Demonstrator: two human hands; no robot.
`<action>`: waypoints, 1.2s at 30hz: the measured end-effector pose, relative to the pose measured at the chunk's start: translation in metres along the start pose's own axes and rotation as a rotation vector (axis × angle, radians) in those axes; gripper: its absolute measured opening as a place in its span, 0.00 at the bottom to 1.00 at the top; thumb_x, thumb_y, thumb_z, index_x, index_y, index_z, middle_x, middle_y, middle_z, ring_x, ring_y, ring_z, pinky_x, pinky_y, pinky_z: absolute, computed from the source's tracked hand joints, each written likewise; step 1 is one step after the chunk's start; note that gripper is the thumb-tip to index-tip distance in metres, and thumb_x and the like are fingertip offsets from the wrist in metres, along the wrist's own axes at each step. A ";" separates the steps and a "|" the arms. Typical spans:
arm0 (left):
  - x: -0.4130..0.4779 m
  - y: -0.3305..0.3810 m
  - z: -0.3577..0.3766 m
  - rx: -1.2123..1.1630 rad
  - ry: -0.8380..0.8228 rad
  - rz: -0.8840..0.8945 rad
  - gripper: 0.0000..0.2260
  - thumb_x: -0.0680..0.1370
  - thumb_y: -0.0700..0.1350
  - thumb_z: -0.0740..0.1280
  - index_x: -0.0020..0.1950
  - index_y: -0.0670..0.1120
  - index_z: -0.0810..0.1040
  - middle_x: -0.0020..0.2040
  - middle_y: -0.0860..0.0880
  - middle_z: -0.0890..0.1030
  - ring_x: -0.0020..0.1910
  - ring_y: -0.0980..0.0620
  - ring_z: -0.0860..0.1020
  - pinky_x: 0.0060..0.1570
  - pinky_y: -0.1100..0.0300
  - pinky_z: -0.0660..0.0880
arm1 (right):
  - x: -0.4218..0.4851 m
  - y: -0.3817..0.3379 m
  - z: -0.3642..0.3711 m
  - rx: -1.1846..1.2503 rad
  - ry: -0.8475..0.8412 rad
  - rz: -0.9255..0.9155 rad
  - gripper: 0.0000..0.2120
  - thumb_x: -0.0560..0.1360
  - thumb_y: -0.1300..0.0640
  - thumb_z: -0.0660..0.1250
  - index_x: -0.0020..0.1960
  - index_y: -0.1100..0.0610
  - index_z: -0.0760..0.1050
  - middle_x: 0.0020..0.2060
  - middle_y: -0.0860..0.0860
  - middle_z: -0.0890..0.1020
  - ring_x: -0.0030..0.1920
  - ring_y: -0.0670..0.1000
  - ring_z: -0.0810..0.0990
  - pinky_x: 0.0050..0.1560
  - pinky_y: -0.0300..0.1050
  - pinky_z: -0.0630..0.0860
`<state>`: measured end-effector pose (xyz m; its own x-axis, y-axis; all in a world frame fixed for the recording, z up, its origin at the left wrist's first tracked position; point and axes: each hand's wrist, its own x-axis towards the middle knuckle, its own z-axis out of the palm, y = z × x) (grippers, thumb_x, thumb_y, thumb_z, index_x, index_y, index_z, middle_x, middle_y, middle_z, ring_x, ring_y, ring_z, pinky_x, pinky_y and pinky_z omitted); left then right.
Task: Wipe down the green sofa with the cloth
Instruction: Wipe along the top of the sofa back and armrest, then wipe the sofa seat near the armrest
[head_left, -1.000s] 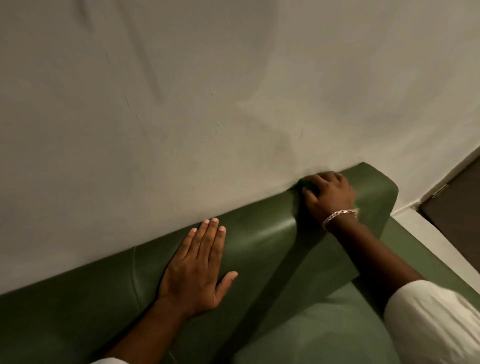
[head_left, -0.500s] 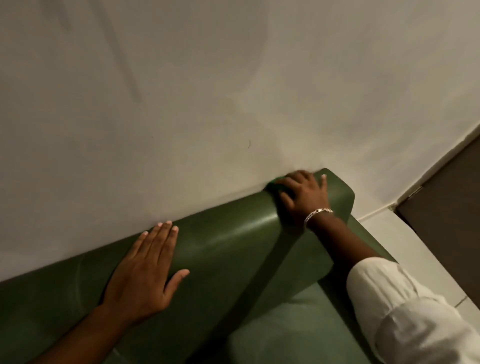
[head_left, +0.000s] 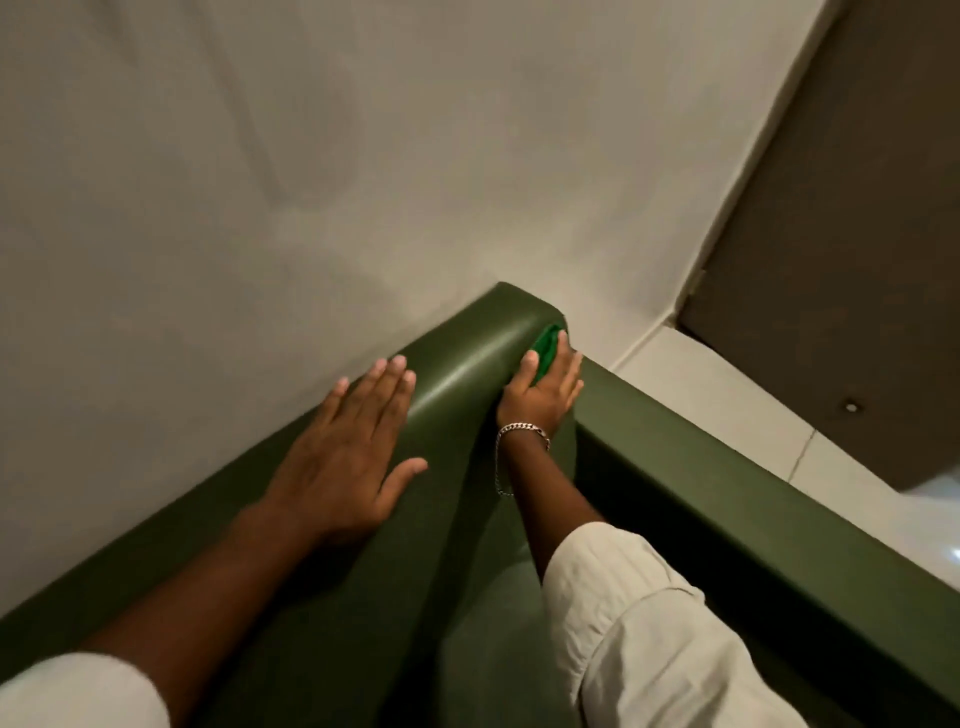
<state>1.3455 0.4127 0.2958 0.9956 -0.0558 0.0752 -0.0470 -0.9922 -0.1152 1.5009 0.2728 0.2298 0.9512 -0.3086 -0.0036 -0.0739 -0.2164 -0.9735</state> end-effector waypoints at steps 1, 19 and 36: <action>0.018 0.004 0.001 0.041 -0.003 0.052 0.38 0.78 0.64 0.43 0.81 0.43 0.43 0.83 0.43 0.44 0.82 0.45 0.43 0.81 0.46 0.46 | 0.004 0.009 0.000 0.006 -0.001 0.007 0.23 0.82 0.53 0.57 0.76 0.49 0.62 0.79 0.58 0.59 0.79 0.59 0.54 0.80 0.53 0.46; 0.073 -0.001 0.086 0.286 0.110 0.239 0.42 0.74 0.63 0.53 0.82 0.45 0.42 0.84 0.43 0.42 0.82 0.43 0.41 0.76 0.30 0.53 | -0.060 0.284 -0.243 -0.720 -0.446 -0.089 0.24 0.76 0.60 0.65 0.72 0.56 0.69 0.71 0.62 0.71 0.72 0.64 0.67 0.77 0.58 0.61; -0.021 0.079 0.145 0.286 -0.002 0.192 0.35 0.79 0.53 0.52 0.81 0.41 0.44 0.83 0.41 0.42 0.82 0.45 0.38 0.75 0.48 0.25 | -0.263 0.340 -0.206 -0.866 -1.018 -0.702 0.26 0.74 0.48 0.61 0.72 0.39 0.64 0.77 0.51 0.64 0.79 0.59 0.57 0.72 0.68 0.63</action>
<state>1.3328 0.3516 0.1415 0.9710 -0.2379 0.0237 -0.2089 -0.8923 -0.4003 1.1634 0.0895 -0.0532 0.6359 0.7633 -0.1144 0.6678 -0.6184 -0.4142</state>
